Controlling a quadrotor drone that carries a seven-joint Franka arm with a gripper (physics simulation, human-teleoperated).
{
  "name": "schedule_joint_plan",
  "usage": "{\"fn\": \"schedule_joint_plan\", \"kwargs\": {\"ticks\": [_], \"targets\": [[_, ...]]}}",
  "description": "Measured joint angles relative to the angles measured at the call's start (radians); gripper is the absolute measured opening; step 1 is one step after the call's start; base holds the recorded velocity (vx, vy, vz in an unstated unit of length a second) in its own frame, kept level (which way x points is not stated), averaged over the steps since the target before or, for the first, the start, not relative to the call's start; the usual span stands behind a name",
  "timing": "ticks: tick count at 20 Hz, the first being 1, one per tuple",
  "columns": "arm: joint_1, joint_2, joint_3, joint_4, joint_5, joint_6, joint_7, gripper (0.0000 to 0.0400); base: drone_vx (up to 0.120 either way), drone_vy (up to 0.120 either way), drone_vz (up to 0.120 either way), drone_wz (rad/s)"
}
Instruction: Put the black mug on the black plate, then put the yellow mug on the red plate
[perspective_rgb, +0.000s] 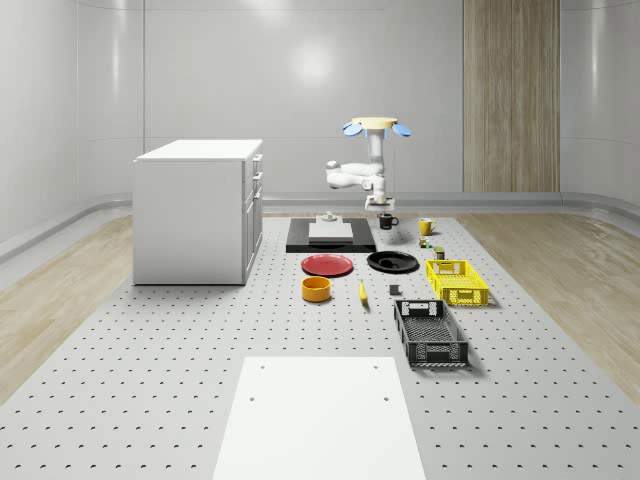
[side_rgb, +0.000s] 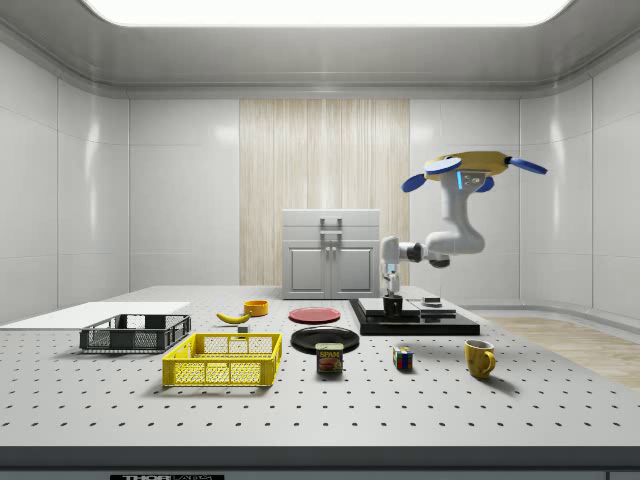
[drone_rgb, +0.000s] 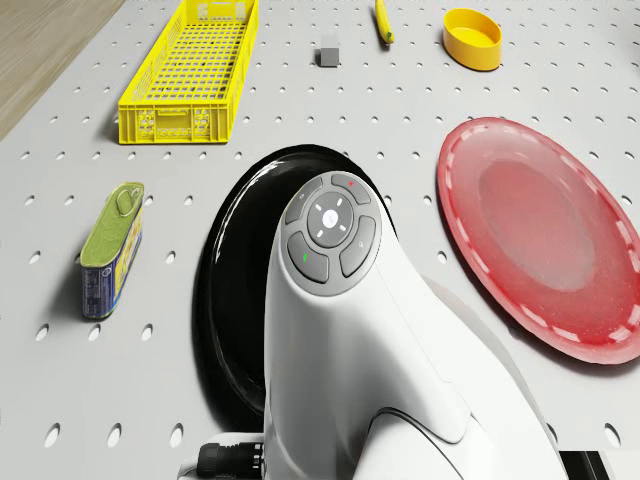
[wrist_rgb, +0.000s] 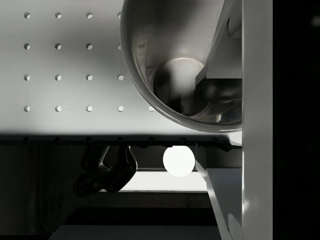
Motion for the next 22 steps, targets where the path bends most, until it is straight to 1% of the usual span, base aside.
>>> {"fn": "schedule_joint_plan", "kwargs": {"ticks": [22], "targets": [[-0.007, -0.037, 0.006, 0.001, 0.015, 0.035, 0.006, 0.011, 0.12, 0.0, 0.0, 0.0]]}}
